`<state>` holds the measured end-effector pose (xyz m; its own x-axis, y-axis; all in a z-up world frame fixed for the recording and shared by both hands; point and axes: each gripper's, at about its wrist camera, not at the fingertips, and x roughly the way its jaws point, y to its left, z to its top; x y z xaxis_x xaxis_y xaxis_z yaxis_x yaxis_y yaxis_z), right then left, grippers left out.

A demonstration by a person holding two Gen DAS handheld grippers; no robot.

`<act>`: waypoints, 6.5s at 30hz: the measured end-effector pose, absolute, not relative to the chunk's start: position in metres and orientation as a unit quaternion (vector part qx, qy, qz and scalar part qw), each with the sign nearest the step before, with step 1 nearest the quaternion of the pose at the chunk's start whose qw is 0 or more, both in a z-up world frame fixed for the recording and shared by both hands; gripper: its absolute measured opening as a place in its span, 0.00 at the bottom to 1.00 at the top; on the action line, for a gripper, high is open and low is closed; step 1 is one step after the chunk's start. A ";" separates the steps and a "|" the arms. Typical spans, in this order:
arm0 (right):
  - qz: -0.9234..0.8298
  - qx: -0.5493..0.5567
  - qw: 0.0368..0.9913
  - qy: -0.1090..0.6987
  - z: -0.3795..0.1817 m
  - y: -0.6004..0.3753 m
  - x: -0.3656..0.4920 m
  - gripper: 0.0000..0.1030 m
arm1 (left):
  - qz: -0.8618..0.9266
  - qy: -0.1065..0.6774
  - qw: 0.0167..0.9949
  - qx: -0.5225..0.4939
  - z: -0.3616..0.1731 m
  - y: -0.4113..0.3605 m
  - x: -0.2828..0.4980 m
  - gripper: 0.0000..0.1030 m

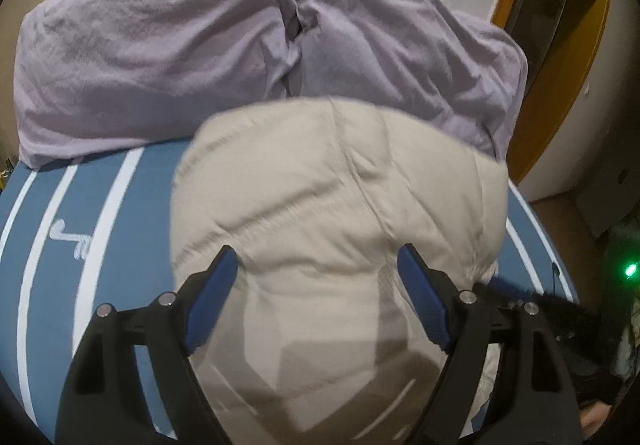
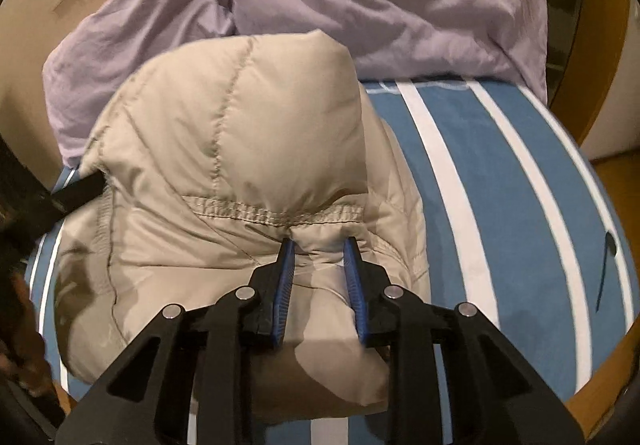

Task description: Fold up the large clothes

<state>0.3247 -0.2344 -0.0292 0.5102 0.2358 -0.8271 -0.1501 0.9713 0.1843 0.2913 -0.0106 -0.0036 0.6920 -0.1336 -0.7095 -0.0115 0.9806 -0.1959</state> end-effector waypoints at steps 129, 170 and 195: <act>0.110 0.017 0.918 0.381 -0.049 -0.209 0.412 0.60 | 0.029 0.388 0.918 -0.076 -0.061 -0.010 0.375 0.96; 0.167 0.093 0.870 0.455 -0.035 -0.280 0.378 0.94 | 0.006 0.422 0.898 -0.126 -0.035 0.039 0.302 0.96; 0.258 0.203 0.722 0.608 -0.083 -0.295 0.431 0.99 | -0.081 0.479 0.804 -0.343 -0.093 0.084 0.317 0.98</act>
<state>0.4311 -0.2950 -0.0835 0.1267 0.6209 -0.7736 -0.1260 0.7837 0.6083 0.3168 0.0840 -0.0929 0.5282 -0.4582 -0.7148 -0.1992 0.7515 -0.6289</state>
